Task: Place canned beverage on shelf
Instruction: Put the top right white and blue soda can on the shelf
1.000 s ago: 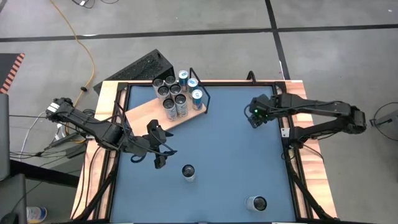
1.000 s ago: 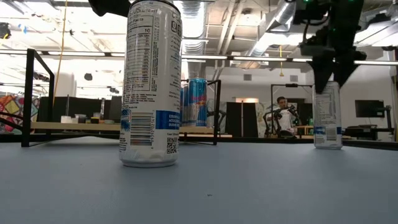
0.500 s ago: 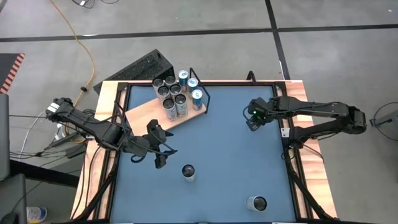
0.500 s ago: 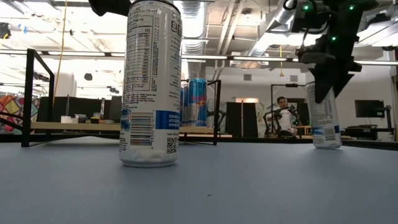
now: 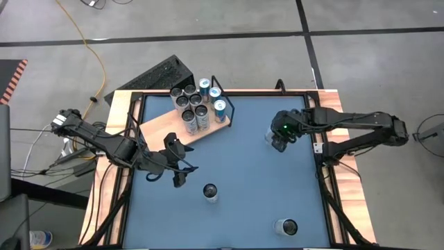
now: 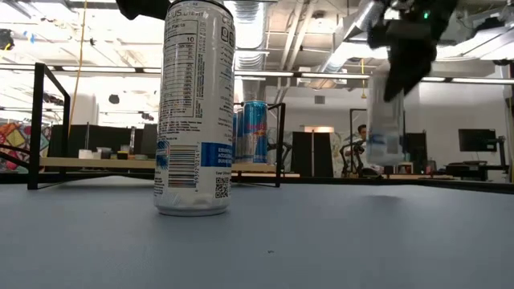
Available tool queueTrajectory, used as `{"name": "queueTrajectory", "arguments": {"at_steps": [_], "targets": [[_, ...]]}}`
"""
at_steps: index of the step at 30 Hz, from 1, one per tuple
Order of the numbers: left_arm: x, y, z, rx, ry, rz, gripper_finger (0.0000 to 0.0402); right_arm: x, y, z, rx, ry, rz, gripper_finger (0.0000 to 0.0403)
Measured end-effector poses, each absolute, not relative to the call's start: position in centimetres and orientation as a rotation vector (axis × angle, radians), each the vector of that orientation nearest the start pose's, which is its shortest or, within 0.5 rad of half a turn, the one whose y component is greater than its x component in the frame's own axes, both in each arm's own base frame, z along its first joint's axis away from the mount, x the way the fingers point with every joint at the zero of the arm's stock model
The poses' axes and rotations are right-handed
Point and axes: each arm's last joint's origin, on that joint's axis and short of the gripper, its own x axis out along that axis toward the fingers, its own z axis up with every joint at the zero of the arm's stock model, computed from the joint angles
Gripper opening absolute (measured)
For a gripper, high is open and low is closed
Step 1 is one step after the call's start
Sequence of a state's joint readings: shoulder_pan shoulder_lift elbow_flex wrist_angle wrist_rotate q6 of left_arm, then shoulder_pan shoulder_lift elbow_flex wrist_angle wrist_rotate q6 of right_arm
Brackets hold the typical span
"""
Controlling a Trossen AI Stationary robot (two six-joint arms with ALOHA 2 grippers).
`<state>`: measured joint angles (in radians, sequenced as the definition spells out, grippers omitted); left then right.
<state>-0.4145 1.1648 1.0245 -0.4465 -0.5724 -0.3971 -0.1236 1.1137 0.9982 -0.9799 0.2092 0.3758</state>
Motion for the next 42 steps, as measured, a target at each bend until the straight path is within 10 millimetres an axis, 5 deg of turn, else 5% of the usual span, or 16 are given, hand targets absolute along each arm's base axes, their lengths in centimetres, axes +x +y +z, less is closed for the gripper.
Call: {"name": "queueTrajectory", "arguments": {"at_steps": [16, 26, 36, 42], "targets": [[24.7, -7.5, 34.2, -0.105, 0.306, -0.065, 0.0328, 21.0, 5.4, 34.2, -0.493, 0.729, 0.274, 0.0201], [25.7, -5.2, 36.0, -0.002, 0.119, -0.251, 0.0328, 20.9, 8.7, 35.2, -0.546, 0.556, 0.388, 0.0201], [27.9, -3.7, 35.7, -0.263, 0.100, -0.619, 0.0328, 25.2, 12.0, 33.8, -0.829, 0.468, 0.478, 0.0201], [29.8, -2.9, 34.6, -0.411, 0.133, -0.773, 0.0328, 27.5, 15.1, 36.5, -0.953, 0.395, 0.552, 0.0201]]}}
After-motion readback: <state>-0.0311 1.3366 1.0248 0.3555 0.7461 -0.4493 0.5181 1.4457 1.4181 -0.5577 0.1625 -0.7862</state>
